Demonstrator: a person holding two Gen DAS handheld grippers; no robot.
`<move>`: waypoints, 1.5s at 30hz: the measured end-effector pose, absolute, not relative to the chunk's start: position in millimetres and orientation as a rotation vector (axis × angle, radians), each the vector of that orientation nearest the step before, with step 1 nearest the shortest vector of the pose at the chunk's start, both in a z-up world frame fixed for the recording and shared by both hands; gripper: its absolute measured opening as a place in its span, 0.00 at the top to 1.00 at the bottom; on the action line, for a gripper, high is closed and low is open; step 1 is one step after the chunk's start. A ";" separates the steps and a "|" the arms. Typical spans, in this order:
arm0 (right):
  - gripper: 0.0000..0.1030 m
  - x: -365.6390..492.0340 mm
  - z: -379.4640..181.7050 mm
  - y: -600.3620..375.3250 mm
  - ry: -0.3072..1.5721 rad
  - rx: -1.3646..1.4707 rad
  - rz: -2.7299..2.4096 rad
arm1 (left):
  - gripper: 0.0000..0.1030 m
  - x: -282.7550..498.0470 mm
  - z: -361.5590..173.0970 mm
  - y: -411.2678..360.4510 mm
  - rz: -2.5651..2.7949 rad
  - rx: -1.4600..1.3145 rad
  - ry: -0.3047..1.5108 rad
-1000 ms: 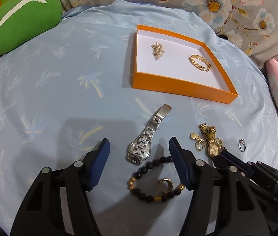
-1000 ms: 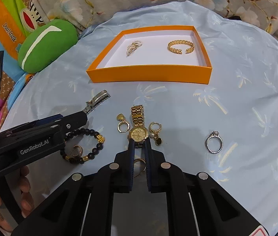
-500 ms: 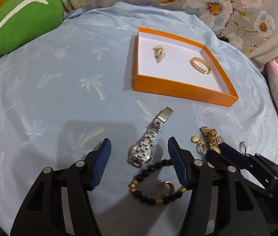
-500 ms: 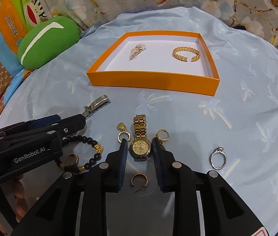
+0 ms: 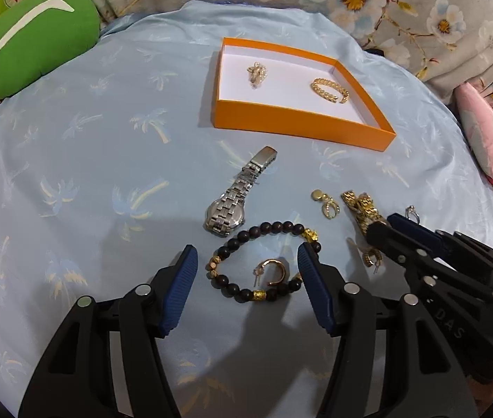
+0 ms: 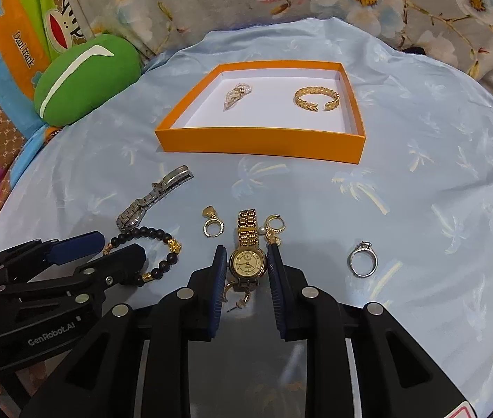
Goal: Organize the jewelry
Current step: 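Close the right tool on the gold watch while the left tool grasps the black bead bracelet, then lift and carry the gold watch and bead bracelet into the orange box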
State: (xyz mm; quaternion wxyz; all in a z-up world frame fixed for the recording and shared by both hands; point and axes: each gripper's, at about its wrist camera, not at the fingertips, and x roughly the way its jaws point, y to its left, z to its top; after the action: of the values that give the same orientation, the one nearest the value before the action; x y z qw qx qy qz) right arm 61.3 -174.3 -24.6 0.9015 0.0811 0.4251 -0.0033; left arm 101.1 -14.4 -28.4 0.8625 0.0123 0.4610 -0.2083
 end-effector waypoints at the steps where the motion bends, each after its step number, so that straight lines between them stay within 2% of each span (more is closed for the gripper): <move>1: 0.78 60.2 -24.6 -175.3 0.879 0.172 -0.007 | 0.57 102.0 -28.5 -13.5 -0.433 0.024 0.962; 3: 0.78 58.9 -25.3 -177.3 0.880 0.183 -0.008 | 0.62 103.5 -28.6 -12.0 -0.431 0.017 0.962; 11: 0.78 56.2 -27.6 -184.5 0.883 0.199 -0.018 | 0.62 101.9 -27.9 -21.5 -0.452 0.023 0.971; 12: 0.78 55.8 -28.0 -184.7 0.885 0.200 -0.019 | 0.66 102.0 -28.0 -23.2 -0.456 0.025 0.969; 13: 0.78 55.6 -28.7 -185.0 0.887 0.201 -0.018 | 0.77 102.3 -28.3 -24.8 -0.464 0.025 0.971; 15: 0.78 55.8 -29.8 -185.1 0.890 0.204 -0.016 | 0.89 103.1 -29.0 -27.6 -0.473 0.028 0.976; 22: 0.78 55.9 -30.3 -185.7 0.888 0.207 -0.016 | 0.94 101.2 -27.6 -29.3 -0.508 0.013 0.980; 45: 0.78 57.1 -33.7 -188.6 0.899 0.218 -0.019 | 0.88 102.1 -28.3 -53.4 -0.588 0.072 0.965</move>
State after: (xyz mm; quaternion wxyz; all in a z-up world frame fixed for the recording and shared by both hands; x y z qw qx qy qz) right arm 57.1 -188.6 -33.7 0.8949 0.1050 0.4336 -0.0092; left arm 102.1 -53.4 -28.3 0.8438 0.0342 0.4573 -0.2787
